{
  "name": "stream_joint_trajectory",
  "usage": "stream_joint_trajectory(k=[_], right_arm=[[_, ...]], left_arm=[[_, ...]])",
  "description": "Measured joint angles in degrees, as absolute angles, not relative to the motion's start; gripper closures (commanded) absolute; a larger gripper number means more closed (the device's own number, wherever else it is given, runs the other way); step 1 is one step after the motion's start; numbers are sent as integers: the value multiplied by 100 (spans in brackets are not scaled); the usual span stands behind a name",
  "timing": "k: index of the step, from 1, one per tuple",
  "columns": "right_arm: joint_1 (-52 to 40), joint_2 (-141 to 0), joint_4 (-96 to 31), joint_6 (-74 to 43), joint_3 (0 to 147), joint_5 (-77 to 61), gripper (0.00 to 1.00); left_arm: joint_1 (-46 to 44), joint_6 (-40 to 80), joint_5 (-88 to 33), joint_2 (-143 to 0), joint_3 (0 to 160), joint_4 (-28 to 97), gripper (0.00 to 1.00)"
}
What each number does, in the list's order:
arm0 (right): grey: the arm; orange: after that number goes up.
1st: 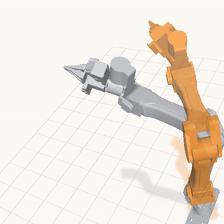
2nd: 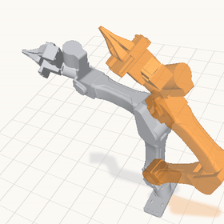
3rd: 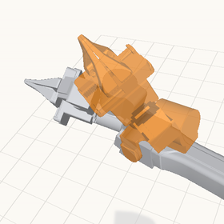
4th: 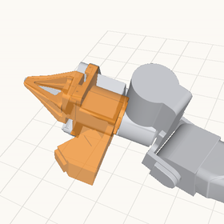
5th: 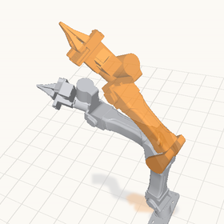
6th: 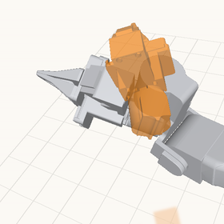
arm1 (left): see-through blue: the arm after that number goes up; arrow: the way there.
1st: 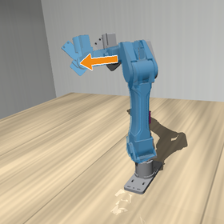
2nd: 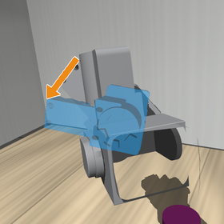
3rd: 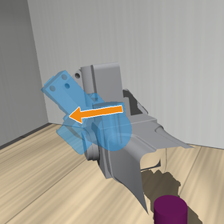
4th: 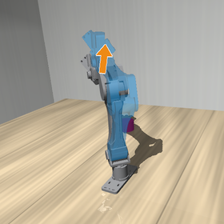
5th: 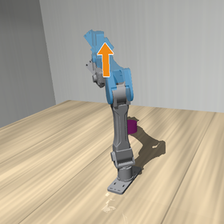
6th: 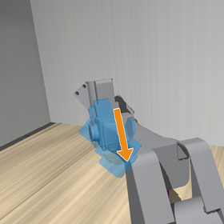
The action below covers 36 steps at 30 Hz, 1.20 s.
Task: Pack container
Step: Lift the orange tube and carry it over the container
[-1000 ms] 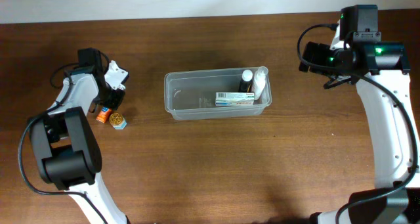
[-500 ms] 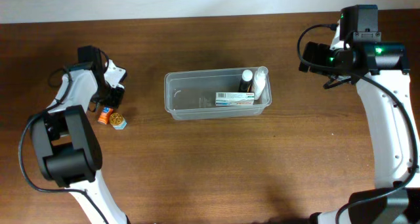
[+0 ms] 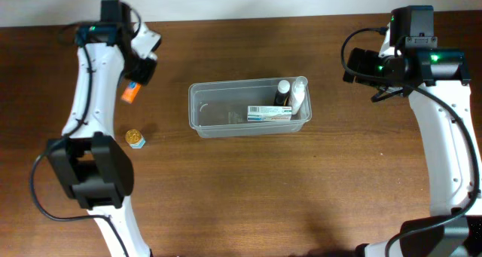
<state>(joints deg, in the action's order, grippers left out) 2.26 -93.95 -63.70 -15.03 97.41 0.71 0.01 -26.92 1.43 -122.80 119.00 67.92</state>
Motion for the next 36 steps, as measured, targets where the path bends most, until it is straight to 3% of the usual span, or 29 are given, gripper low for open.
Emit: stream_joint_trajectory(k=[6,22,36], right_arm=[[226,-9395,-6368,-1503,9741,71,2],[226,-9395,-6368,-1505,9741,71,2],[226,-9397,-6370,-1505,9741,71,2]], left_arm=[[-725,-2692,143,-12280,12678,7293,84],[-2539,-3354,123,-12280,12735,7977,81],[-2816,-4466,-307,-12280,12033,7579,76]])
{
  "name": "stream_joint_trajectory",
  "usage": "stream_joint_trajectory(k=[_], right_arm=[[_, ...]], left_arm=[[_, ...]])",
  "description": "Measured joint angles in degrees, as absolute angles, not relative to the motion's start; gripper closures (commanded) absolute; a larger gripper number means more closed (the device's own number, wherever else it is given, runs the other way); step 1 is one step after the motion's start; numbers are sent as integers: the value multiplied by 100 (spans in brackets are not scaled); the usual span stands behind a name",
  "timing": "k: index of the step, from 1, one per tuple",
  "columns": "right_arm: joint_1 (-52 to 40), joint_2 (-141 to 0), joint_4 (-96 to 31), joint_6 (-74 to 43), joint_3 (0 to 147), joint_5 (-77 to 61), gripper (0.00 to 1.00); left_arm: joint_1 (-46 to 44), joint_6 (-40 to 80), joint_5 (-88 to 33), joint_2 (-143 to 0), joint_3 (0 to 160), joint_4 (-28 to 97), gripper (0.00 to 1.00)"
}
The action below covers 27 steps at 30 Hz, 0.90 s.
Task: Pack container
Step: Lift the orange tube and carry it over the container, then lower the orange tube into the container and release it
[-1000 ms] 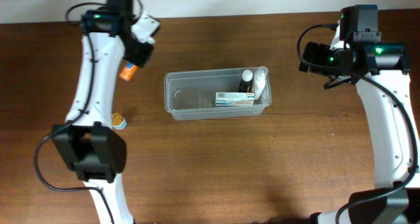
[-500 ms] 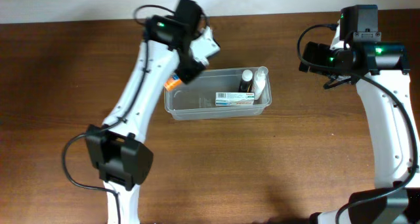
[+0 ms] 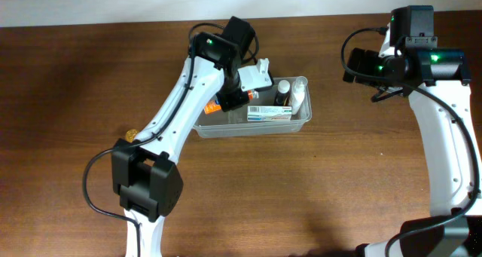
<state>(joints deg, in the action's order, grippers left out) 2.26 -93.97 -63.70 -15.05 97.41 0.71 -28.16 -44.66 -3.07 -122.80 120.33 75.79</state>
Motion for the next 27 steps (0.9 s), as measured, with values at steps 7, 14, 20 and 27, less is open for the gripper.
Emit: stream_joint_trajectory(k=[7,14,20,27], right_arm=[[226,-9397,-6368,-1505,9741,71,2],[226,-9397,-6368,-1505,9741,71,2],[226,-9397,-6368,-1505,9741,71,2],[226,-9397,-6368,-1503,9741,71,2]], left_arm=[[-2816,-5072,-325,-12280,11358,6490,71],[-2816,-5411,-322,-12280,11093,5520,67],[-2805,-5465,-320,-12280,10833,5207,67],[-2805,-5472,-322,-12280,10689,5133,66]])
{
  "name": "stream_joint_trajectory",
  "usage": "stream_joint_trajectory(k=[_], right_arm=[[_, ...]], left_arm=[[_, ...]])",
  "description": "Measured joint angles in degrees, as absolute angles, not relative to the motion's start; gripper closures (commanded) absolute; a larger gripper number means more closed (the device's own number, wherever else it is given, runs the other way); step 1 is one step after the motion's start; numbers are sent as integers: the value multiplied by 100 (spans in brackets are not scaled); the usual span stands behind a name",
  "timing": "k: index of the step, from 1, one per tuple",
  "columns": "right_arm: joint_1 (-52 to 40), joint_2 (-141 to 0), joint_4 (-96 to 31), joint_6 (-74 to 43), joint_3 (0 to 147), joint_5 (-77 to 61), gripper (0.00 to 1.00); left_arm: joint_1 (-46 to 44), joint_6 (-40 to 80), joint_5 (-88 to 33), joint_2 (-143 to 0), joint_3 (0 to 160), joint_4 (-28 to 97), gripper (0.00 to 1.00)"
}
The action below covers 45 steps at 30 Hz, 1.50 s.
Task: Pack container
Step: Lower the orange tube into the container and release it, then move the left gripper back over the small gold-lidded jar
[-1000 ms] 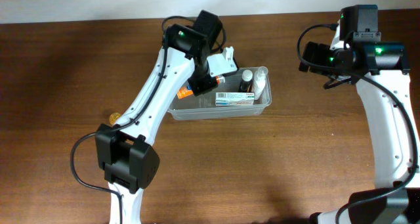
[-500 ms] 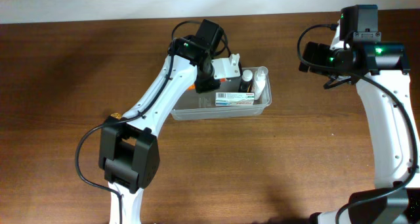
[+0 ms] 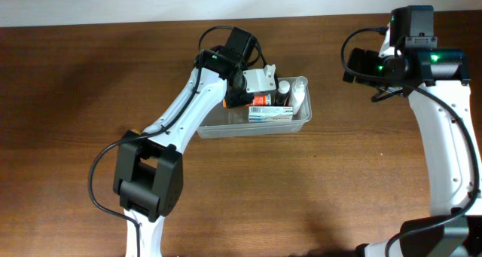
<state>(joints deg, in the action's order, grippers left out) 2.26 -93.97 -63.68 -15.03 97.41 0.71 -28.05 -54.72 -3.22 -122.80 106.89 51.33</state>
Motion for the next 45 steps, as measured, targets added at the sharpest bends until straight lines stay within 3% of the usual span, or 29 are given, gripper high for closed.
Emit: stream_joint_trajectory(k=[10,12,19,25,30,40,45], right_arm=[[226,-9397,-6368,-1509,9741,71,2],[226,-9397,-6368,-1507,9741,71,2],[226,-9397,-6368,-1503,9741,71,2],[226,-9397,-6370,-1505,9741,71,2],[226,-9397,-6368,-1505,9741,71,2],[226,-9397,-6368,-1503,9741,71,1],[226,-9397,-6368,-1503,9741,71,2]], left_arm=[[-2805,-5105,-108,-12280,10654,5127,63],[-2805,-4821,-14,-12280,10711,5234,53],[-2794,-3675,360,-11898,11126,5817,1],[-2617,-2596,714,-10779,11303,6580,1],[-1876,-1662,840,-10086,11393,7494,1],[121,-729,270,-10108,11052,7970,1],[628,-631,-180,-10318,10558,8084,1]])
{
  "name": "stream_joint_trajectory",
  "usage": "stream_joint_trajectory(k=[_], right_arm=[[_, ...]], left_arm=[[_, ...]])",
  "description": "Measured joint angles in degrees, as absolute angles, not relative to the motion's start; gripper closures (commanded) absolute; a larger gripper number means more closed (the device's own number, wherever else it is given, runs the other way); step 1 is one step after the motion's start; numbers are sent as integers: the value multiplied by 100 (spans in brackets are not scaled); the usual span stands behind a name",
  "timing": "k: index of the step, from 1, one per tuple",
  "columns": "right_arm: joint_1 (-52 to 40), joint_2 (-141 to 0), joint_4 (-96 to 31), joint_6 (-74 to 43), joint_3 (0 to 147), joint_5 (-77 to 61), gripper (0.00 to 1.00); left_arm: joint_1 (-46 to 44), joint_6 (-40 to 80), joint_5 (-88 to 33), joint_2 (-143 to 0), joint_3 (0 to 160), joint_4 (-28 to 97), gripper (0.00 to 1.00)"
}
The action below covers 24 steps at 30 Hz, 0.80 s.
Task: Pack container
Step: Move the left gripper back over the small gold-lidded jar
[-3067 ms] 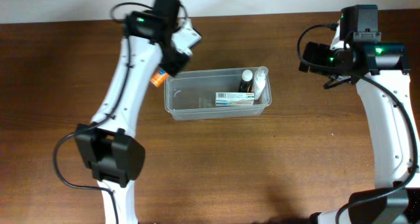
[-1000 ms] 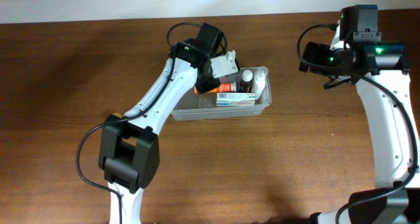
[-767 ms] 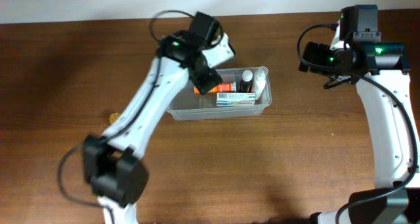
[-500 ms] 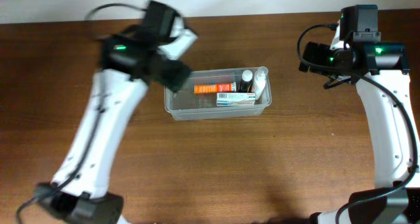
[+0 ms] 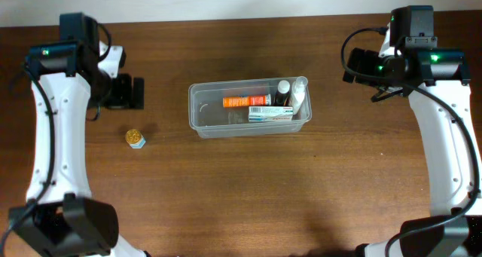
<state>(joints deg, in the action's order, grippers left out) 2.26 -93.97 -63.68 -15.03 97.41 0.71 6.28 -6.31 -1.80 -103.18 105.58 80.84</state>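
Observation:
A clear plastic container (image 5: 203, 110) stands mid-table. Inside lie an orange tube (image 5: 239, 101), a white and teal box (image 5: 269, 114), a dark-capped bottle (image 5: 282, 90) and a white bottle (image 5: 299, 96). A small gold-topped jar (image 5: 135, 139) sits on the table to the container's left. My left gripper (image 5: 132, 93) hovers above and just behind that jar, well left of the container, open and holding nothing. My right gripper (image 5: 355, 66) hangs at the far right behind the container's right end; its fingers are too dark to read.
The brown wooden table (image 5: 248, 189) stretches wide in front of the container. A pale wall edge runs along the back. The right arm's white links curve down the right side of the view.
The orange tube now lies in the container, let go. My left gripper has left the container and stands open at the far left near the gold-topped jar. The right arm has not moved.
My left gripper was at the far left, shut on the orange tube. It then held the tube over the container's left half, then lower inside near the bottles. Now the tube rests in the container and the gripper is back at the left, open.

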Motion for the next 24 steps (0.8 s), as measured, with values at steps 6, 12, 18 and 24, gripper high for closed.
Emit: stream_joint_trajectory(k=[6,12,18,24], right_arm=[[226,-9397,-6368,-1505,9741,71,2],[226,-9397,-6368,-1505,9741,71,2],[226,-9397,-6368,-1498,9741,71,2],[226,-9397,-6370,-1503,9741,71,2]], left_arm=[[867,-613,-340,-10643,9797,7852,1],[867,-615,-419,-10967,9214,7144,1],[867,-615,-416,-11310,9115,6952,1],[864,-615,-360,-11727,9107,6825,1]])
